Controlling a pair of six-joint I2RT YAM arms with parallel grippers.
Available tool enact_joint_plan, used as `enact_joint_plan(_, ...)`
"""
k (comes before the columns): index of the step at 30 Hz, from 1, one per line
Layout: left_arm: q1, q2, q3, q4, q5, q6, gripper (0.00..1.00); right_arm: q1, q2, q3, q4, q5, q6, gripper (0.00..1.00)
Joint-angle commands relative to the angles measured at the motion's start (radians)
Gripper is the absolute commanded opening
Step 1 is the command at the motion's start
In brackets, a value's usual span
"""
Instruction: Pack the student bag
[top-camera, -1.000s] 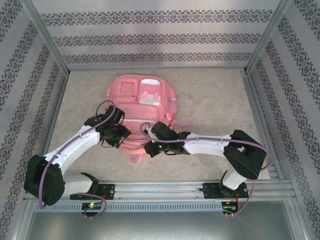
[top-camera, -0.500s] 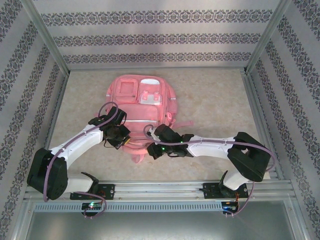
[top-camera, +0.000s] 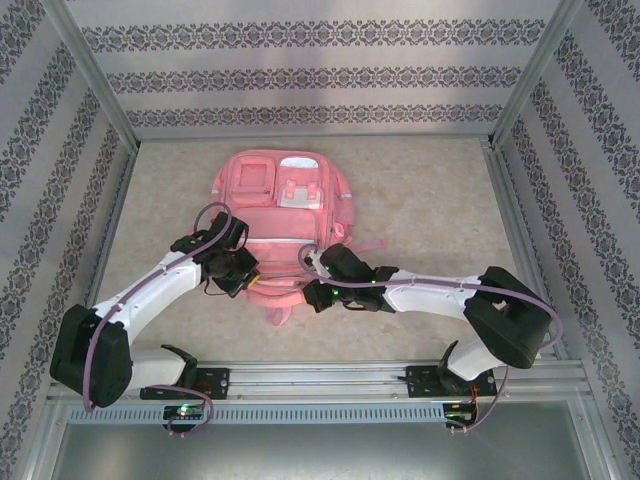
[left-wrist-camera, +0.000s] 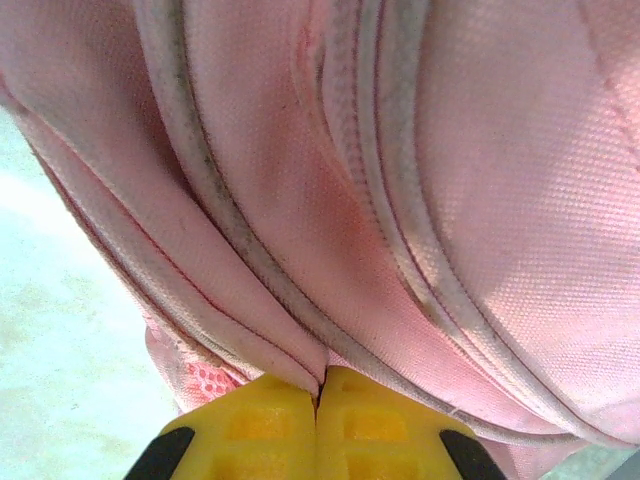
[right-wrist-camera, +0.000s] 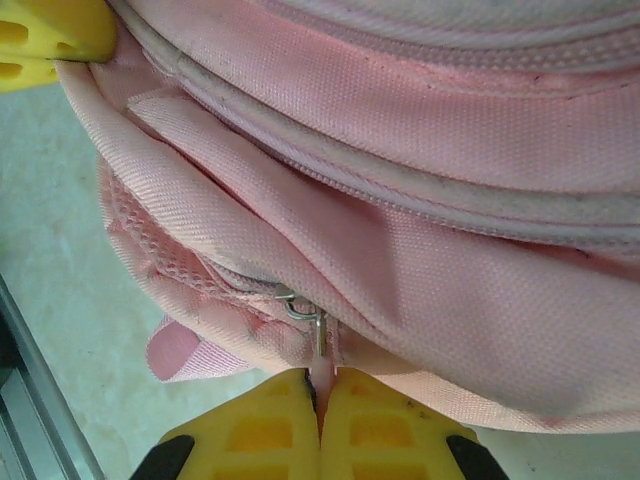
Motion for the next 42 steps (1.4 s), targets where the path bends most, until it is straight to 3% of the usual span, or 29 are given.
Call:
enact_joint_plan(1,0.026,-0.022,-0.010,-0.046,-0.076,0.034,0.00,-0.014,-0.021,-0.008,-0.071,0.004,-0.033,0.00)
enact_joint_plan(7,0.046,-0.016,0.067,-0.148,-0.124,0.149,0.00,-0.011,-0.009,-0.007,-0.029,-0.089,-0.035,0.00)
enact_joint_plan(14,0.145,-0.039,0.097,-0.212,-0.139,0.240,0.00,0.015,0.113,0.097,0.032,-0.128,0.018,0.00)
enact_joint_plan(16,0.147,-0.034,0.117,-0.234,-0.136,0.259,0.13,0.020,0.152,0.143,0.039,-0.132,0.037,0.00)
enact_joint_plan(19,0.146,-0.061,0.098,-0.226,-0.073,0.208,0.30,0.021,0.188,0.187,0.042,-0.125,0.056,0.00)
enact_joint_plan(26,0.051,-0.129,0.033,-0.154,-0.024,0.014,0.43,0.025,0.216,0.217,0.042,-0.126,0.067,0.00)
enact_joint_plan(31,-0.039,-0.098,-0.001,-0.090,-0.042,-0.104,0.46,0.025,0.215,0.215,0.036,-0.111,0.065,0.00)
enact_joint_plan(38,-0.048,-0.032,-0.007,-0.029,-0.083,-0.123,0.49,0.025,0.211,0.208,0.032,-0.115,0.065,0.00)
enact_joint_plan(42,-0.032,0.015,-0.016,0.017,-0.082,-0.108,0.40,0.025,0.192,0.184,0.030,-0.111,0.058,0.00)
